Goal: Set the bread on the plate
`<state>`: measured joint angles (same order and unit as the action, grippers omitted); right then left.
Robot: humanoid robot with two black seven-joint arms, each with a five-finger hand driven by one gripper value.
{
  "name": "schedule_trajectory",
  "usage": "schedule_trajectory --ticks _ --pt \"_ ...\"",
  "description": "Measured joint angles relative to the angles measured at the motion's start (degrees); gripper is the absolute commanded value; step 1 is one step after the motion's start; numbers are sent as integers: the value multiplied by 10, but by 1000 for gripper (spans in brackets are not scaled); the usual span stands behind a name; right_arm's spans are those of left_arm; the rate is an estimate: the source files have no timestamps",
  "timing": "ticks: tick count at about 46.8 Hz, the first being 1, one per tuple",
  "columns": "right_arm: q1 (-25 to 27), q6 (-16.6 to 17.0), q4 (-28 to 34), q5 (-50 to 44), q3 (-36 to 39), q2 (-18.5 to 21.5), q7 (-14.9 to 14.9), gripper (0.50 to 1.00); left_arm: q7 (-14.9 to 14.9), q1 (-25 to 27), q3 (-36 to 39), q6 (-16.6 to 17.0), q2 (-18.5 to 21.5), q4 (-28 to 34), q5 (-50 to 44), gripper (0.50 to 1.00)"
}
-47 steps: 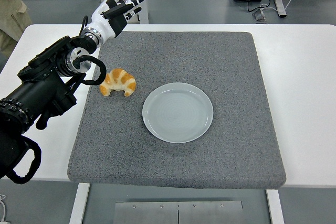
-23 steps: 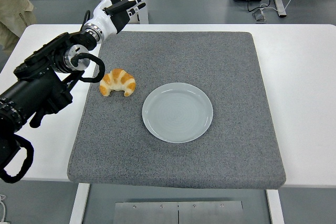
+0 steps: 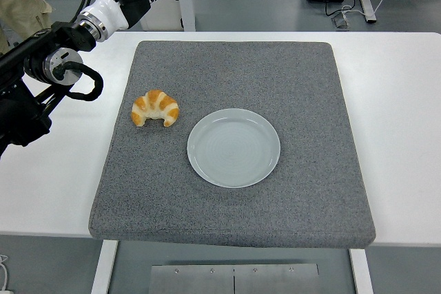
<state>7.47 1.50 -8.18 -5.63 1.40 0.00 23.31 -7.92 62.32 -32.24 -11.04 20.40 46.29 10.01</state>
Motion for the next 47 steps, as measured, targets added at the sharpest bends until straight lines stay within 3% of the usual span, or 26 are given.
schedule_trajectory --ticks 12,32,40,47 --pt "0 0 0 0 0 0 0 1000 1 -10 2 4 37 35 59 980" --pt "0 0 0 0 0 0 0 1000 9 -13 58 7 148 169 164 980" --pt "0 0 0 0 0 0 0 1000 8 -16 62 37 184 223 253 980" --pt "0 0 0 0 0 0 0 1000 11 -24 72 59 194 233 339 980"
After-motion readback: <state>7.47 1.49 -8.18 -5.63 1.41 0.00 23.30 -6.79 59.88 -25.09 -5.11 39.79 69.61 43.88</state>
